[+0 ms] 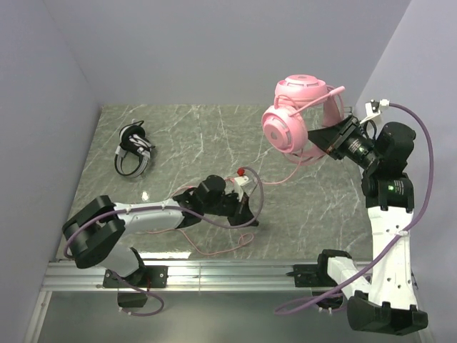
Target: Wrap the headphones
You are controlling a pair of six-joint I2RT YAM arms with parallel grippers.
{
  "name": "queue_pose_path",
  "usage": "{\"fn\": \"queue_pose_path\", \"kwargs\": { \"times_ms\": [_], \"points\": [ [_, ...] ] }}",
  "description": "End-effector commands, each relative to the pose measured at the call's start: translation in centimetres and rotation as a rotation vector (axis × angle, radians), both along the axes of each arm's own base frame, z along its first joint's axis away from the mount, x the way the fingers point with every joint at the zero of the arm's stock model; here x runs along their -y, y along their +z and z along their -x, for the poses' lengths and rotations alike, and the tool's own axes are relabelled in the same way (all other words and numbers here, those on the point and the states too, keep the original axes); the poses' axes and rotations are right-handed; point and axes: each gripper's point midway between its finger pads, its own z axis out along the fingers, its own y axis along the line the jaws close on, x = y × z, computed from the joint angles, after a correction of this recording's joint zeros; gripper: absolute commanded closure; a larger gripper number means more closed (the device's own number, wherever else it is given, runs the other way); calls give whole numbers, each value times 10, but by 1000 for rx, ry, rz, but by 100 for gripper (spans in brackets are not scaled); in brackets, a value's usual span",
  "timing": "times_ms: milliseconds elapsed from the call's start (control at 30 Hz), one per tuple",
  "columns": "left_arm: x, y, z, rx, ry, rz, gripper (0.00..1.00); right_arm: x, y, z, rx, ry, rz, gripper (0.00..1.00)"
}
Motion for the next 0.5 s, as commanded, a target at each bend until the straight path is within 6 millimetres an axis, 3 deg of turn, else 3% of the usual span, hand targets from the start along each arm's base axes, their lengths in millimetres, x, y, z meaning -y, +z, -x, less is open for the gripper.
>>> {"fn": "queue_pose_path", "kwargs": {
  "times_ms": [0, 267, 467],
  "points": [
    [-13, 22, -13, 21, -2, 124, 100, -15, 33, 22, 128, 109, -40, 100],
    [-24, 50, -57, 10, 83, 197, 100, -22, 20, 49, 142, 149, 2, 100],
    [-34, 69, -120, 7, 198, 236, 100, -32, -2, 67, 148, 192, 75, 100]
  ]
}}
